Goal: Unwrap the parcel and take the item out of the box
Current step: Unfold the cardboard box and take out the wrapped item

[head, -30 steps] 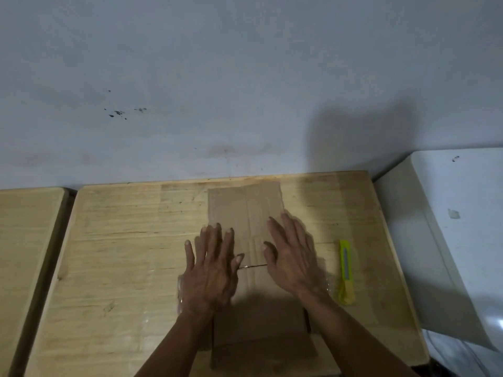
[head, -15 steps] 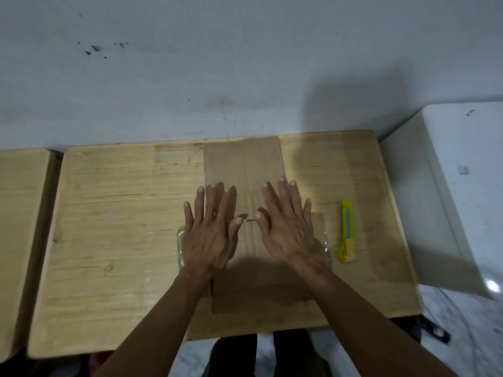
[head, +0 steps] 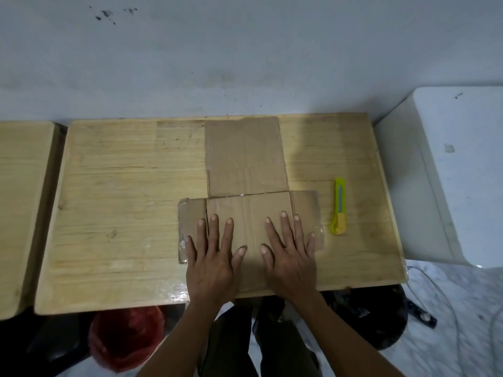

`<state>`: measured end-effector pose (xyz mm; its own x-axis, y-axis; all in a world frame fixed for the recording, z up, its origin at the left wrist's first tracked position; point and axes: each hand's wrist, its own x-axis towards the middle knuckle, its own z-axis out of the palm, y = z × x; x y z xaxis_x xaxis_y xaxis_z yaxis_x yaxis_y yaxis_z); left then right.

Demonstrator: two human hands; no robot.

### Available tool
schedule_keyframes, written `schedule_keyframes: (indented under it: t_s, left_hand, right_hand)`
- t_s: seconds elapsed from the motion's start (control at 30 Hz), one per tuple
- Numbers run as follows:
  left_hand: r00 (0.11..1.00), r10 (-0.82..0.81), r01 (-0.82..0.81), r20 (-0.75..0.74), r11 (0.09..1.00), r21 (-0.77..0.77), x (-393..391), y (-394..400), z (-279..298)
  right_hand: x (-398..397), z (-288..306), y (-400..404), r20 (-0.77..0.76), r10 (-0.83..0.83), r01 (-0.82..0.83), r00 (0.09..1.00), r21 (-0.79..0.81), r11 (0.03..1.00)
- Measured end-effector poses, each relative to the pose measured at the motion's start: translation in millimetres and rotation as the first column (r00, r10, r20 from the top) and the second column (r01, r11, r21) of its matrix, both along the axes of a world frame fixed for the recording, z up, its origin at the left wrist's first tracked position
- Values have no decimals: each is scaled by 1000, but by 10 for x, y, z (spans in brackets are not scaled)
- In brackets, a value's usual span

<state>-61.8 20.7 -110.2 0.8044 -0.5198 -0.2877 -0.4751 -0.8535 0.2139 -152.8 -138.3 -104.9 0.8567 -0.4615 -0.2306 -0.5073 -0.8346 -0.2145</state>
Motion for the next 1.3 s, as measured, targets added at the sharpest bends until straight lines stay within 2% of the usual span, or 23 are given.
schedule_keyframes:
  t_s: [0.2,0.3,0.43,0.57,0.83,1.03,1.23,1.3]
  left_hand:
    - [993,2,6,116,998,-65,-38,29,-51]
    - [990,-14,26,143,996,-84,-56,61,-74]
    - [983,47,-23,178,991,-131,-112,121,-27]
    - [993,19,11,119,969,-247,-188,285,104]
    - [997,48,-22,60,930,-368,-336,408,261]
    - [1000,7,-2,14,951,-311,-335,499,219]
    - [999,36,-45,-33,937,-348,-262,472,255]
    - [994,92,-108,-62,915,-390,-253,471,264]
  right_hand:
    - [-23,-92,16,30,-3,4,1000,-28,1000]
    - [-15,-99,15,-3,-12,12,1000,-1,1000]
    - [-121,-30,-70,7,41,-41,999,62,997]
    - [-408,70,-222,90,89,-98,992,101,990]
    - [-612,174,-396,219,88,-134,972,205,970]
    - [-633,143,-484,231,211,-257,950,191,947]
    - [-524,131,-506,298,145,-202,943,170,965]
    - [-477,149,-499,309,94,-162,946,200,966]
